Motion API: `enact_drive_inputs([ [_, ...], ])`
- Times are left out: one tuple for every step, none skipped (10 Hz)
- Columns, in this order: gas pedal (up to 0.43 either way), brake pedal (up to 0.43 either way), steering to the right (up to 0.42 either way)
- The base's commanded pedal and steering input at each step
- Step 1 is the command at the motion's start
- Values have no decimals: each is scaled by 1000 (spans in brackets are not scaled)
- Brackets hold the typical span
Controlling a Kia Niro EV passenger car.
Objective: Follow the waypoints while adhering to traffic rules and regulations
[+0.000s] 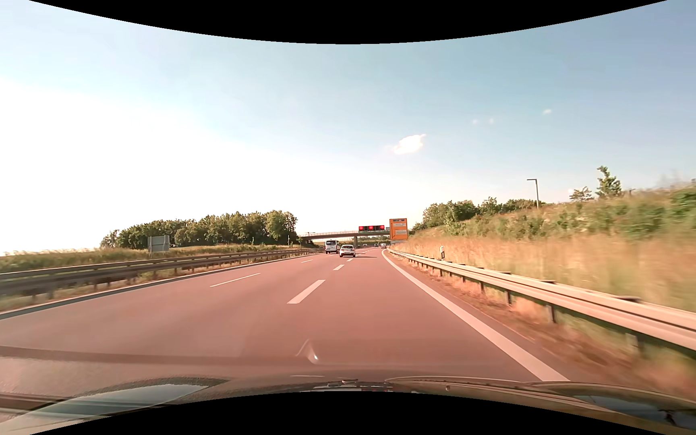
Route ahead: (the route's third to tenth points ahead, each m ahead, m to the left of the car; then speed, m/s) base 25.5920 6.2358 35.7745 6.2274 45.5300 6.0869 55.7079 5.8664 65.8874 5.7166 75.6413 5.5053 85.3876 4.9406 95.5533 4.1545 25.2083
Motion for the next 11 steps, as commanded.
enact_drive_inputs([
  [248,6,1],
  [228,6,1],
  [228,6,1],
  [220,6,1],
  [220,6,1],
  [209,6,1],
  [209,0,1],
  [209,6,1],
  [209,6,1],
  [209,6,1],
  [209,6,1],
])
